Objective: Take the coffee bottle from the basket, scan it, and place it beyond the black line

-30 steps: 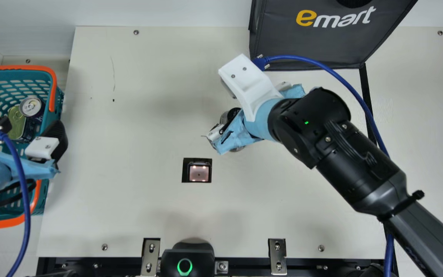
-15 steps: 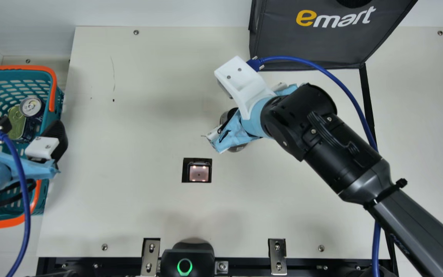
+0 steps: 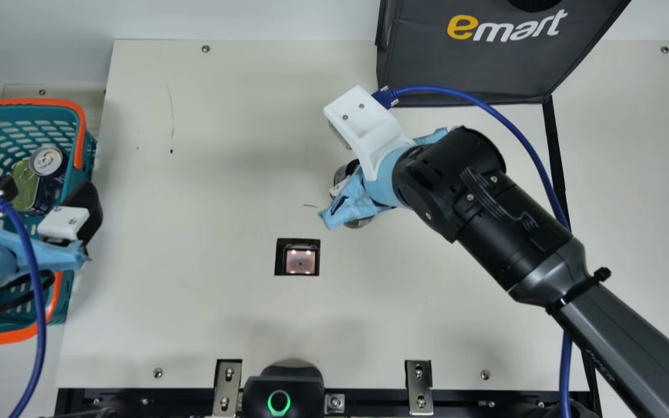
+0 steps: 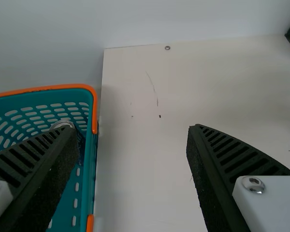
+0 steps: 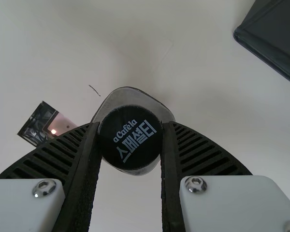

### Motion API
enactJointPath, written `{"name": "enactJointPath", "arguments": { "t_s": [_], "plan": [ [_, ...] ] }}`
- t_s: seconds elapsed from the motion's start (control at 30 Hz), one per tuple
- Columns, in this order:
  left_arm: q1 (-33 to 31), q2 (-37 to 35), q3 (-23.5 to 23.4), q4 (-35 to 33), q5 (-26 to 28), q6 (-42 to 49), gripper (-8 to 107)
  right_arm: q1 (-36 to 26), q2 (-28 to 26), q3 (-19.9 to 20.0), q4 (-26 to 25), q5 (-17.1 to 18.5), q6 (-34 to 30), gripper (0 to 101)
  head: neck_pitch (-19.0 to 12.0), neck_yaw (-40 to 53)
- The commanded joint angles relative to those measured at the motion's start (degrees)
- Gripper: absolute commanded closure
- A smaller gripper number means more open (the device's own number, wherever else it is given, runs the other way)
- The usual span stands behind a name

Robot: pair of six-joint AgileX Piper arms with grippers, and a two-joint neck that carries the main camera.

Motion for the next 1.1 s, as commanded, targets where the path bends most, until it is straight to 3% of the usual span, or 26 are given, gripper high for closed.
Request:
{"name": "enactJointPath", "arguments": {
  "t_s": [0.0, 0.93, 1.07],
  "plan": [
    [0.0, 0.0, 0.0, 0.0, 0.0, 0.0, 9, 0.1, 0.0, 0.0, 0.2, 0.1, 0.1, 101, -1.5, 0.1],
    [0.0, 0.0, 0.0, 0.0, 0.0, 0.0, 9, 1.5, -0.8, -2.7, -1.4, 1.1, 0.5, 101, -1.5, 0.1],
    [0.0, 0.0, 0.0, 0.0, 0.0, 0.0, 9, 1.6, -1.0, -2.9, -1.8, 1.3, 0.5, 101, -1.5, -5.3]
  ]
}}
